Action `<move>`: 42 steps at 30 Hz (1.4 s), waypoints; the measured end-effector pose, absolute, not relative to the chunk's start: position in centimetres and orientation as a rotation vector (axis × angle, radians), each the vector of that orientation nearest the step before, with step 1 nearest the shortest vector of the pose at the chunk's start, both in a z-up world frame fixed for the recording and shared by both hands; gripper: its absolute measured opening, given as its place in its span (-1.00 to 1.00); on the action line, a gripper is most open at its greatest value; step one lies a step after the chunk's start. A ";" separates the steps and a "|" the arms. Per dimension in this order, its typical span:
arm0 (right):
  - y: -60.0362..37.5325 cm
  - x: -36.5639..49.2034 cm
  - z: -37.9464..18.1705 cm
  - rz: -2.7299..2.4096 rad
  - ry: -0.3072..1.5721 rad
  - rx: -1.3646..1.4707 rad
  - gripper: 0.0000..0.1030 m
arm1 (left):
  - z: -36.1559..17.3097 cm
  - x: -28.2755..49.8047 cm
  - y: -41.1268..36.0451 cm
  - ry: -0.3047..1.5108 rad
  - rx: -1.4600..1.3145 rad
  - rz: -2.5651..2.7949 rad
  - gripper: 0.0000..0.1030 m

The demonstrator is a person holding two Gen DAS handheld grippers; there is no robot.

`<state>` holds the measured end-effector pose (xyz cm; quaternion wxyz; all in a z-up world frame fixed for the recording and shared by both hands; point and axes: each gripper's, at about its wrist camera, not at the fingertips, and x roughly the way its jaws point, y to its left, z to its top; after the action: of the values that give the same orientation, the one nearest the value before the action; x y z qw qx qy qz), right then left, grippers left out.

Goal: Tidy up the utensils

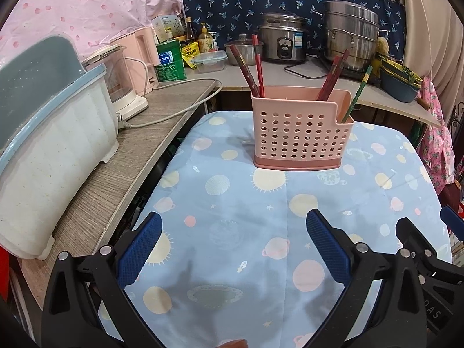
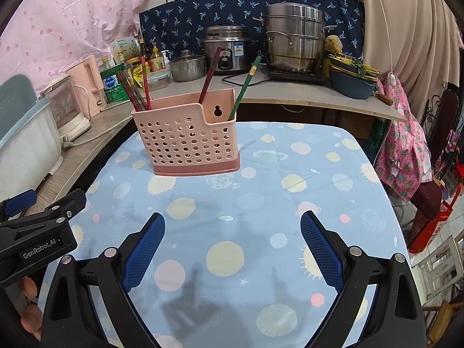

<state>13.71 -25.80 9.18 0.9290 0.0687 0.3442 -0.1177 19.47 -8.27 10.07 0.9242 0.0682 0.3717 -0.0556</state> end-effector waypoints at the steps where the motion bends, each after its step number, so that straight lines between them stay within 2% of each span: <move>1: -25.8 13.8 9.2 -0.242 0.705 0.140 0.77 | 10.0 19.5 -8.3 0.765 0.139 -0.114 0.85; 42: -26.6 15.0 8.7 -0.262 0.716 0.150 0.77 | 9.8 20.8 -9.2 0.772 0.144 -0.114 0.85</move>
<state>15.03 -26.60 8.70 0.9256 0.0731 0.3489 -0.1277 20.82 -9.17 9.81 0.9223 0.0702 0.3759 -0.0556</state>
